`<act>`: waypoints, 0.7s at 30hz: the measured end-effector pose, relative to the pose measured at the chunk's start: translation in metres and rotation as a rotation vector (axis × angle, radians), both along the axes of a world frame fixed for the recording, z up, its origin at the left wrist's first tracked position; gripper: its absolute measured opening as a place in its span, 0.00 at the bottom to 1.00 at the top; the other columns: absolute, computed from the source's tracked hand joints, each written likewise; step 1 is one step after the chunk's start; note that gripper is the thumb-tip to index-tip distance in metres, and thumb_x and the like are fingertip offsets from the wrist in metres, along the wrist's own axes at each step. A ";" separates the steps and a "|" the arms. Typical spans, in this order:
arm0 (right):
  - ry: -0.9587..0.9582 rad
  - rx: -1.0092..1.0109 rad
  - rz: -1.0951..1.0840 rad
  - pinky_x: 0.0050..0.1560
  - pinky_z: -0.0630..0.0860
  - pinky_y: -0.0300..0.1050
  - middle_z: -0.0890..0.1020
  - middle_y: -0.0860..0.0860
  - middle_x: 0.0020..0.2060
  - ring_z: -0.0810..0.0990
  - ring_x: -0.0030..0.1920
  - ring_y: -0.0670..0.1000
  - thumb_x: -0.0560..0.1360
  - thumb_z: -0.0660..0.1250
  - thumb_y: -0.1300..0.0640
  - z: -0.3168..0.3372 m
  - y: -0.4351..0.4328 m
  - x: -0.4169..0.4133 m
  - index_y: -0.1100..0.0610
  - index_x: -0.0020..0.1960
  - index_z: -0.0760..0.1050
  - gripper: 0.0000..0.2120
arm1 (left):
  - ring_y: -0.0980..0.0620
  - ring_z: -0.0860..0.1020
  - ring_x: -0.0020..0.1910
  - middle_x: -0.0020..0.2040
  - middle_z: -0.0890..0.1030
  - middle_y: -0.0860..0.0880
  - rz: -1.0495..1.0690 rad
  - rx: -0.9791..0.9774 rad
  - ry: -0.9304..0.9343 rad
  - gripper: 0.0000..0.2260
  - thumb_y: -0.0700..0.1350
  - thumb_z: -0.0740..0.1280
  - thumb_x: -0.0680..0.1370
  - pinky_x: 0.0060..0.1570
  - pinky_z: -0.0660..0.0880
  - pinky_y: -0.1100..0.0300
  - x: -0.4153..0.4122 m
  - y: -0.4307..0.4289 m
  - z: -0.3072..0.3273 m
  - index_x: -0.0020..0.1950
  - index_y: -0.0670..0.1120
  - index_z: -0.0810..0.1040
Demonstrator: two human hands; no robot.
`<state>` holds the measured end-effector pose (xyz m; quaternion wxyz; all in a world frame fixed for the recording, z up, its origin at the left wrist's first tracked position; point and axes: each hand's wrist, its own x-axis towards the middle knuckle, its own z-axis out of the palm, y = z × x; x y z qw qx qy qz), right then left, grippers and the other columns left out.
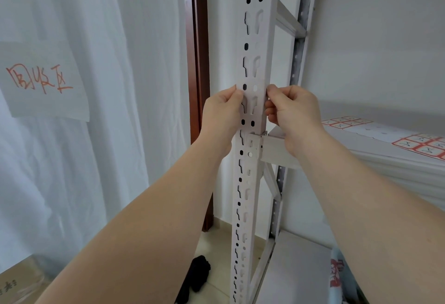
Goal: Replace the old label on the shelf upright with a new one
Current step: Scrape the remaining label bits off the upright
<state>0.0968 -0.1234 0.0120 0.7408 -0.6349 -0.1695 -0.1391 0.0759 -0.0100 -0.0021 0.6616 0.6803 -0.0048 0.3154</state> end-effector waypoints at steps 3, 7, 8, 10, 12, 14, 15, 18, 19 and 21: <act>0.003 0.000 -0.004 0.28 0.73 0.33 0.77 0.48 0.28 0.73 0.22 0.40 0.76 0.66 0.57 0.000 0.000 0.000 0.56 0.36 0.72 0.11 | 0.48 0.69 0.42 0.43 0.75 0.46 -0.012 -0.028 -0.004 0.14 0.43 0.58 0.73 0.46 0.68 0.52 -0.001 -0.001 0.001 0.48 0.37 0.80; 0.000 -0.003 0.001 0.28 0.73 0.33 0.77 0.48 0.28 0.73 0.22 0.40 0.76 0.66 0.57 0.000 0.000 0.000 0.57 0.36 0.72 0.10 | 0.47 0.71 0.42 0.46 0.80 0.39 -0.042 -0.020 -0.008 0.15 0.37 0.55 0.74 0.48 0.70 0.51 -0.006 -0.003 -0.003 0.50 0.41 0.81; -0.002 -0.004 0.002 0.28 0.73 0.33 0.77 0.48 0.28 0.73 0.22 0.40 0.76 0.66 0.57 0.000 0.000 0.000 0.57 0.36 0.72 0.10 | 0.45 0.74 0.43 0.49 0.81 0.37 -0.058 -0.025 -0.015 0.14 0.38 0.56 0.77 0.49 0.72 0.50 -0.007 -0.002 -0.003 0.52 0.40 0.81; -0.004 -0.001 0.002 0.28 0.72 0.32 0.77 0.49 0.28 0.72 0.22 0.40 0.76 0.66 0.57 0.000 0.000 0.001 0.57 0.36 0.72 0.10 | 0.42 0.80 0.50 0.54 0.83 0.40 -0.090 -0.046 -0.024 0.13 0.40 0.57 0.81 0.58 0.75 0.49 -0.010 -0.002 -0.003 0.54 0.42 0.82; -0.004 -0.004 0.000 0.28 0.72 0.32 0.77 0.49 0.27 0.72 0.21 0.41 0.76 0.66 0.57 0.000 0.000 0.002 0.57 0.36 0.72 0.10 | 0.45 0.80 0.51 0.53 0.83 0.41 -0.091 -0.059 -0.025 0.13 0.42 0.58 0.81 0.62 0.74 0.46 -0.009 -0.002 -0.003 0.53 0.43 0.83; 0.000 -0.008 0.000 0.28 0.73 0.33 0.77 0.48 0.27 0.73 0.22 0.41 0.76 0.66 0.57 0.000 0.000 0.002 0.57 0.36 0.73 0.10 | 0.48 0.77 0.47 0.49 0.82 0.41 -0.066 -0.061 -0.020 0.13 0.44 0.59 0.80 0.62 0.73 0.42 -0.007 -0.001 -0.002 0.52 0.41 0.82; 0.000 -0.009 -0.001 0.28 0.73 0.33 0.77 0.48 0.27 0.73 0.22 0.41 0.76 0.66 0.57 0.000 0.000 0.002 0.57 0.36 0.73 0.10 | 0.48 0.76 0.46 0.47 0.81 0.41 -0.056 -0.065 -0.021 0.13 0.45 0.60 0.80 0.62 0.72 0.41 -0.006 -0.002 -0.002 0.52 0.41 0.82; -0.006 -0.012 -0.002 0.28 0.73 0.33 0.77 0.48 0.27 0.73 0.22 0.40 0.76 0.66 0.57 -0.001 0.000 0.002 0.56 0.36 0.72 0.11 | 0.45 0.77 0.47 0.48 0.81 0.38 -0.053 -0.105 -0.030 0.13 0.45 0.61 0.80 0.62 0.72 0.41 -0.006 -0.003 -0.002 0.52 0.38 0.82; -0.007 -0.013 -0.001 0.28 0.73 0.33 0.77 0.48 0.27 0.73 0.22 0.40 0.76 0.66 0.57 -0.001 0.000 0.002 0.56 0.36 0.72 0.11 | 0.43 0.79 0.49 0.50 0.82 0.37 -0.061 -0.126 -0.032 0.13 0.44 0.61 0.80 0.62 0.73 0.42 -0.006 -0.004 -0.003 0.53 0.39 0.82; -0.008 -0.012 0.002 0.29 0.73 0.33 0.77 0.48 0.28 0.73 0.22 0.40 0.76 0.66 0.57 -0.001 0.000 0.002 0.57 0.36 0.72 0.10 | 0.41 0.80 0.55 0.54 0.83 0.39 -0.080 -0.157 -0.037 0.12 0.44 0.61 0.81 0.62 0.74 0.44 -0.007 -0.005 -0.003 0.53 0.41 0.82</act>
